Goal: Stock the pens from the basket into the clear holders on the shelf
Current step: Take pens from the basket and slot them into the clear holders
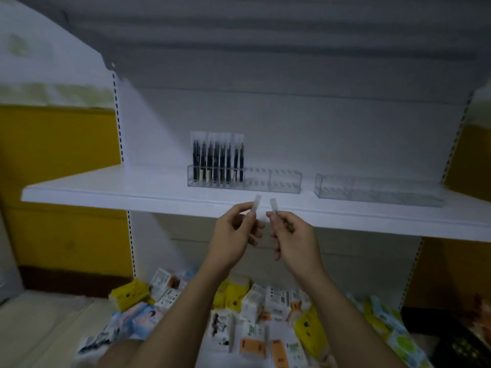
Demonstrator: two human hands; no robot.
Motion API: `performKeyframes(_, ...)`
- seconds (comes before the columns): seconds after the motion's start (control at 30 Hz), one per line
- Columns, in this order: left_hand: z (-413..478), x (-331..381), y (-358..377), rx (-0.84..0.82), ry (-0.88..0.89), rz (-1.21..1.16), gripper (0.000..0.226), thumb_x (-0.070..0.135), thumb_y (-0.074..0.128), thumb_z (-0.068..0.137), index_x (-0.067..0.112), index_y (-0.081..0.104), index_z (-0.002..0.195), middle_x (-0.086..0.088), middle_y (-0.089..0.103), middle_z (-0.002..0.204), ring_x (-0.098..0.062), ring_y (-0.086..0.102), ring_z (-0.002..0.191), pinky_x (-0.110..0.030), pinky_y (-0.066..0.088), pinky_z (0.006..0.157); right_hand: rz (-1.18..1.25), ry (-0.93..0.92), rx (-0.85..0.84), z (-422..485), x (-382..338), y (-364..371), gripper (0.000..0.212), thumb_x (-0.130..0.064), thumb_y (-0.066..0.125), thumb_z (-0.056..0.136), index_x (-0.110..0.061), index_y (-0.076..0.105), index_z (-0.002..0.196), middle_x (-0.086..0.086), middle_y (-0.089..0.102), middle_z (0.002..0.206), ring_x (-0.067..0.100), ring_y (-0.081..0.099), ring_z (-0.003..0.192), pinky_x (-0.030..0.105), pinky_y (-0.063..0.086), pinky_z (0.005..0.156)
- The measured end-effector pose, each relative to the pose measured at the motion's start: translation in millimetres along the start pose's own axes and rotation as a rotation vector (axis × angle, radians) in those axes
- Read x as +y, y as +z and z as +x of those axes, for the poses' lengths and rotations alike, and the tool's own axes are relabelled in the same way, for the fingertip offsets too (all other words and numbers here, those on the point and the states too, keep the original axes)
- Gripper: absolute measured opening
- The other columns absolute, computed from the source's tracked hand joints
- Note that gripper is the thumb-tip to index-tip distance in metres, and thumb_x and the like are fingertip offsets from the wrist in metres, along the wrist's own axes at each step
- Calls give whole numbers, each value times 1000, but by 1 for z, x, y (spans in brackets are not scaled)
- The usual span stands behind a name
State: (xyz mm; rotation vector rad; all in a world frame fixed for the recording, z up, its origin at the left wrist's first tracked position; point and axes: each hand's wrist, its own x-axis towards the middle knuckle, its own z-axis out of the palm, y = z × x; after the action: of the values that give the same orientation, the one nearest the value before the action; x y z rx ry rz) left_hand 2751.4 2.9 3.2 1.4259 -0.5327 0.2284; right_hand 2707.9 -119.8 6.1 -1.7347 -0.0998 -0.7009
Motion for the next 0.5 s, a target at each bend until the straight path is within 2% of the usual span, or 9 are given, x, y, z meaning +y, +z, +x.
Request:
performKeyframes(0.1, 19, 17, -4, 44, 0, 43, 16, 15, 60, 94, 8, 67, 106, -8, 70, 87, -18, 66, 73, -31, 57, 65, -49, -51, 0, 20, -17, 2, 19, -27, 56, 96, -16, 70, 89, 5, 63, 72, 16, 59, 62, 28, 53, 57)
performKeyframes(0.17, 31, 29, -7, 44, 1, 47, 16, 14, 61, 92, 8, 67, 105, -8, 71, 89, -18, 68, 80, -30, 58, 71, -152, -112, -27, 35, -26, 1, 23, -31, 55, 96, -16, 72, 96, 1, 67, 86, 10, 60, 76, 25, 50, 68)
performKeyframes(0.23, 43, 40, -12, 31, 23, 106, 15, 16, 62, 92, 12, 68, 104, -3, 72, 89, -13, 68, 82, -26, 57, 75, -214, -168, -47, 48, -33, 0, 23, -32, 53, 96, -20, 72, 102, -3, 66, 96, 5, 59, 86, 18, 47, 72)
performKeyframes(0.33, 62, 51, -20, 22, 58, 183, 15, 18, 63, 91, 14, 67, 105, 1, 73, 88, -7, 69, 81, -24, 56, 78, -185, -191, -77, 67, -40, 2, 20, -30, 53, 96, -21, 69, 104, -9, 64, 91, 1, 58, 84, 15, 45, 72)
performKeyframes(0.37, 69, 53, -22, 21, 58, 170, 16, 16, 62, 91, 12, 66, 106, 0, 73, 90, -8, 69, 81, -25, 57, 77, -155, -190, -80, 74, -42, 3, 16, -29, 54, 96, -24, 68, 102, -12, 64, 91, 0, 59, 84, 16, 47, 75)
performKeyframes(0.43, 81, 59, -26, 7, 59, 126, 18, 11, 61, 92, 11, 62, 110, -6, 72, 94, -11, 71, 81, -28, 59, 74, -111, -201, -55, 89, -45, 6, 13, -25, 58, 94, -26, 66, 105, -14, 65, 91, 4, 61, 85, 28, 53, 79)
performKeyframes(0.5, 95, 66, -29, -8, 96, 141, 29, 10, 61, 92, 16, 56, 120, -8, 69, 95, -12, 71, 79, -29, 60, 72, -107, -217, -28, 105, -48, 9, 30, -21, 62, 92, -27, 59, 121, -7, 65, 86, 11, 63, 82, 35, 56, 78)
